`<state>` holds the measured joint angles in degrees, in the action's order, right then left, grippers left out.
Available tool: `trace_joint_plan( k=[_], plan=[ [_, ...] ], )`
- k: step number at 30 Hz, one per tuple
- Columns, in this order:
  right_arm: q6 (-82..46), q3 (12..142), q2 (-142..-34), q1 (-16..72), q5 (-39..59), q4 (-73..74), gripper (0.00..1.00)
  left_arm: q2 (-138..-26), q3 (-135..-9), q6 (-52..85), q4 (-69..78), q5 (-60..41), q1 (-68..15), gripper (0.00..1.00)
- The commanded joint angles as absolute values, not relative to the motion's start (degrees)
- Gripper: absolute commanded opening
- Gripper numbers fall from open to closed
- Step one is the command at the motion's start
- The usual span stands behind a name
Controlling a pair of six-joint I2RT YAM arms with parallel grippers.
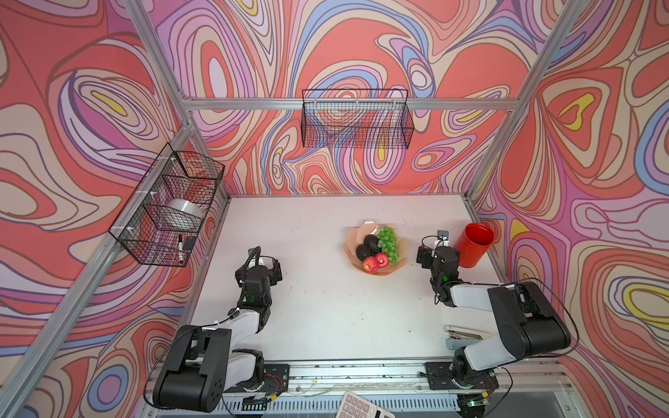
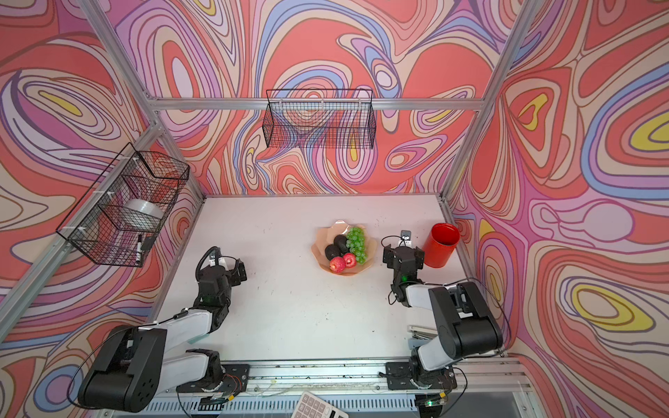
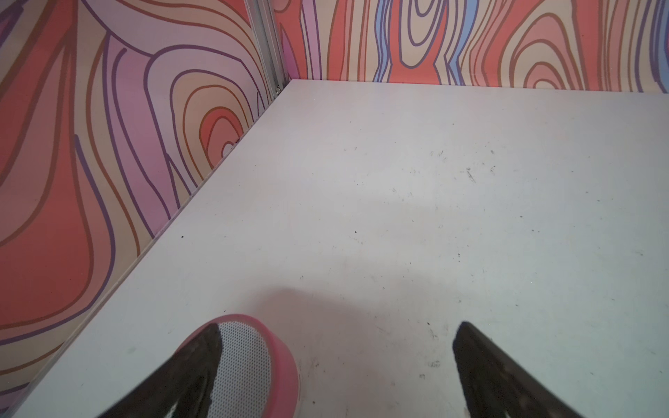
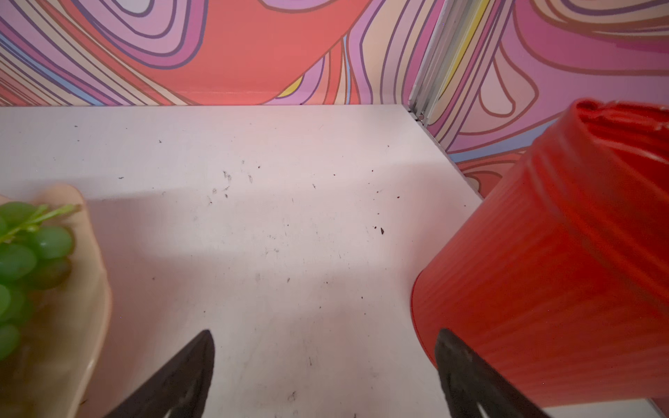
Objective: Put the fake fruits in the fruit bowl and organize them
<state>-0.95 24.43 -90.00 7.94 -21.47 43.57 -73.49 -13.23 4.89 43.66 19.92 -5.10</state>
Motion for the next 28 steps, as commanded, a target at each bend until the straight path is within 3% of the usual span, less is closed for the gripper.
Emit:
trace_joint_plan(
  k=[1,4,10,12,14,16,28],
  plan=[
    [1.0,22.1,-94.6,6.6,-18.8,62.1,0.98,-78.2,-14.4,3.4,54.8,17.3,-3.4,1.0],
    [0.5,23.3,-94.9,5.7,-16.5,59.7,0.98,-84.6,-14.2,2.7,62.7,15.1,-2.6,1.0],
    [-0.3,24.8,-98.5,4.3,-13.5,59.2,0.98,-85.4,-16.9,3.0,55.7,13.5,-2.6,1.0],
    [-0.3,24.9,-98.5,3.5,-13.1,59.7,0.98,-89.7,-17.6,1.9,61.4,14.2,-2.6,1.0],
    [-0.9,25.1,-98.0,3.5,-14.2,58.3,0.98,-86.4,-19.3,3.4,52.2,14.4,-2.6,1.0],
    [-1.2,25.4,-98.3,3.5,-14.6,58.2,0.98,-88.8,-18.0,2.8,59.1,15.2,-2.5,1.0],
    [-0.9,25.1,-98.4,3.6,-14.9,59.3,0.98,-88.2,-20.9,2.6,52.0,13.8,-2.5,1.0]
  ],
)
